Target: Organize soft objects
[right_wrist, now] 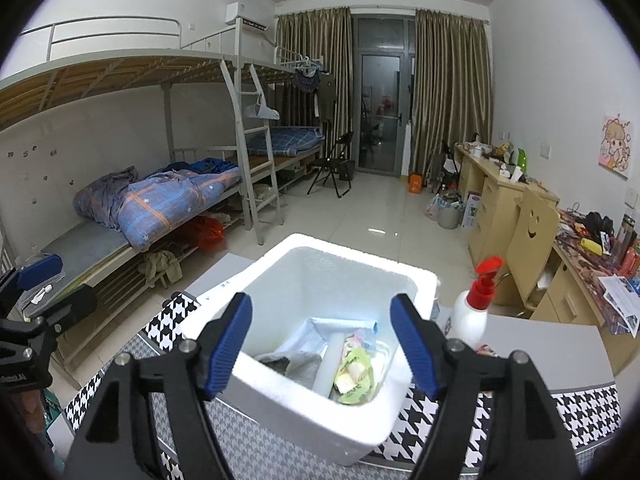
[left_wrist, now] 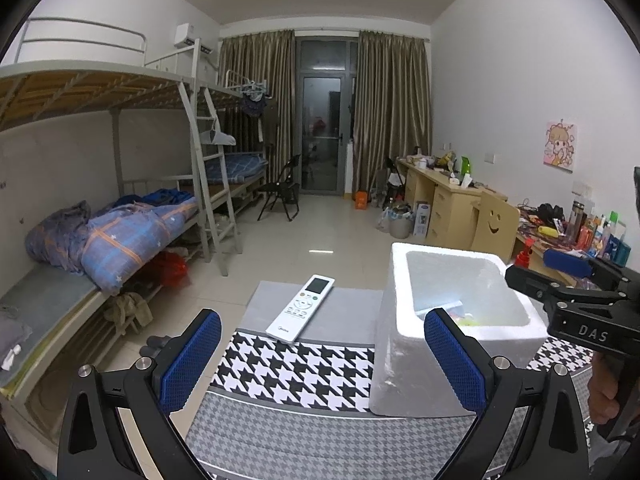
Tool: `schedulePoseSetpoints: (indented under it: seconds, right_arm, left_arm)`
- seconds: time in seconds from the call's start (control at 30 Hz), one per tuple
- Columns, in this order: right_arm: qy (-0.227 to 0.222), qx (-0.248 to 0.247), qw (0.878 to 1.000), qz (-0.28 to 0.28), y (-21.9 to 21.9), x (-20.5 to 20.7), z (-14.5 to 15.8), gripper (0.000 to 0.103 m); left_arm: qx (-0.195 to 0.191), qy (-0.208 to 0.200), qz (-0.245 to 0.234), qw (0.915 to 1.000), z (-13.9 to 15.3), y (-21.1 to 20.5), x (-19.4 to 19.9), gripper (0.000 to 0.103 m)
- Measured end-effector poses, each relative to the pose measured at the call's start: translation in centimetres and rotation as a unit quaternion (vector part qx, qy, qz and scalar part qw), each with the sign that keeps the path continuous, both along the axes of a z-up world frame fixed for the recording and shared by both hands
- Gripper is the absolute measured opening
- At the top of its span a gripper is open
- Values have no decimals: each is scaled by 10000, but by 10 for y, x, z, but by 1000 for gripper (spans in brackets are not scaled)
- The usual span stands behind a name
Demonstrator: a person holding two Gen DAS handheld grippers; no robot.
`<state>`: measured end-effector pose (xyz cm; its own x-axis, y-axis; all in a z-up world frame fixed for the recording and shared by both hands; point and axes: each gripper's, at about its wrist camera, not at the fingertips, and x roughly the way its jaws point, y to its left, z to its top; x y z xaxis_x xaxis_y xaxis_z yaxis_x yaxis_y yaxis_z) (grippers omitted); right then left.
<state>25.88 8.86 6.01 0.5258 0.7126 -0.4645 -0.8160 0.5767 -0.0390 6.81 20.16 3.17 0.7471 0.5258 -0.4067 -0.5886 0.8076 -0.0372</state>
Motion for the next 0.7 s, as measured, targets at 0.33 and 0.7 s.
schedulePoseSetpoints:
  seconds: [0.33,0.7]
  right_arm:
    - [-239,202,9995,13,-23,-21,5,95]
    - [-44,370,9993,-18,-56,-36,-2,97]
  left_arm:
    - [-155,-87,-51,9998,-13,-15,-16,102]
    - [-170,-384,-255,9988,-13,-48,-42,102]
